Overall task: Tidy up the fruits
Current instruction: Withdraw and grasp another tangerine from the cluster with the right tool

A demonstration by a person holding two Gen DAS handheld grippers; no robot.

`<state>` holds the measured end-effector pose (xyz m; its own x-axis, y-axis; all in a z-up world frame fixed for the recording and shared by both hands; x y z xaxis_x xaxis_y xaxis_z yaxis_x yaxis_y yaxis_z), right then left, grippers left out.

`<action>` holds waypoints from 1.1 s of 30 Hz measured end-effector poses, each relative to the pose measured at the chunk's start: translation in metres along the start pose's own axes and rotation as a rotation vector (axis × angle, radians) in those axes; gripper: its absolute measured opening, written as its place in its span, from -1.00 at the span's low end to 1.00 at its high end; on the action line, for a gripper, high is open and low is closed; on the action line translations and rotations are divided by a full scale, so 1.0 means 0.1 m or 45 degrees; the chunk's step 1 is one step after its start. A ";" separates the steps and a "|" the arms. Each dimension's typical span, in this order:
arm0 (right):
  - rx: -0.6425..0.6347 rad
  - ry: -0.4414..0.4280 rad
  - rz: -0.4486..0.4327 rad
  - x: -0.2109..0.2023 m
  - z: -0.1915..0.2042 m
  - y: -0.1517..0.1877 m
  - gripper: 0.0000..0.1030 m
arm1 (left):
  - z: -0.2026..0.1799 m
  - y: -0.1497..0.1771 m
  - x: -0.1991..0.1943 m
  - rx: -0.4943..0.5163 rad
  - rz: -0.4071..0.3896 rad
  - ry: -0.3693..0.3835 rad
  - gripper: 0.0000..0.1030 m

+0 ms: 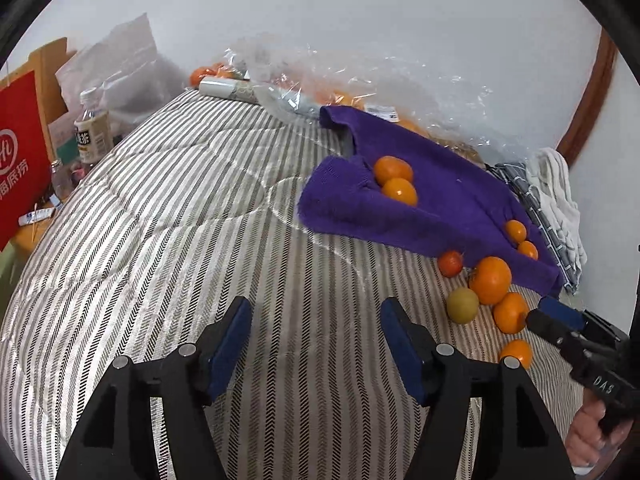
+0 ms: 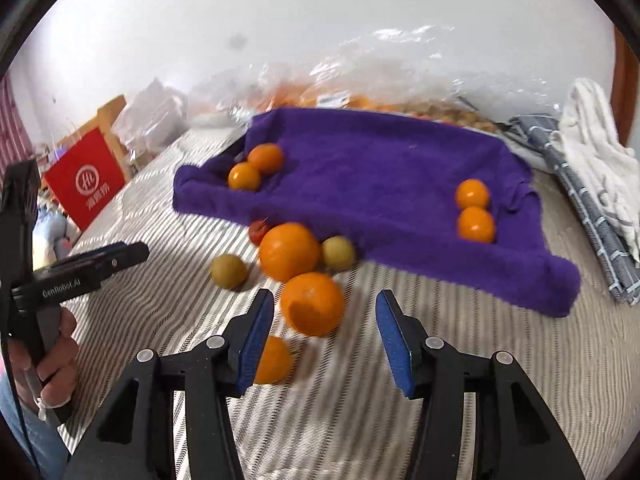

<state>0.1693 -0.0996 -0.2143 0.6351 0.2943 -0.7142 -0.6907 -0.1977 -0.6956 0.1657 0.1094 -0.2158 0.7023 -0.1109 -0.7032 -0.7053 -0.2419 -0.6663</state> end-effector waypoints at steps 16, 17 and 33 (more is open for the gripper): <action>0.044 -0.019 0.089 0.31 0.03 -0.03 -0.22 | 0.01 0.00 0.02 -0.008 0.015 0.004 0.27; 0.042 -0.013 0.093 0.31 0.01 -0.04 -0.22 | 0.01 0.00 0.02 -0.007 0.015 0.003 0.27; 0.164 0.183 0.043 -0.08 -0.83 0.20 -0.22 | -0.08 0.02 0.04 0.048 0.027 -0.033 0.28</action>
<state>0.1793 -0.1839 -0.2286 0.6475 0.1513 -0.7469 -0.7449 -0.0810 -0.6622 0.1677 0.1008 -0.2181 0.6850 -0.0900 -0.7230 -0.7233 -0.2031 -0.6600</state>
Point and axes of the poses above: each gripper's, at about its wrist camera, not at the fingertips, and x roughly the way its jaws point, z to its left, y to its underside, the point moved 5 cm from there along x, roughly the way its jaws point, and after that the axes turned 1 degree about -z, right-handed, at the moved point
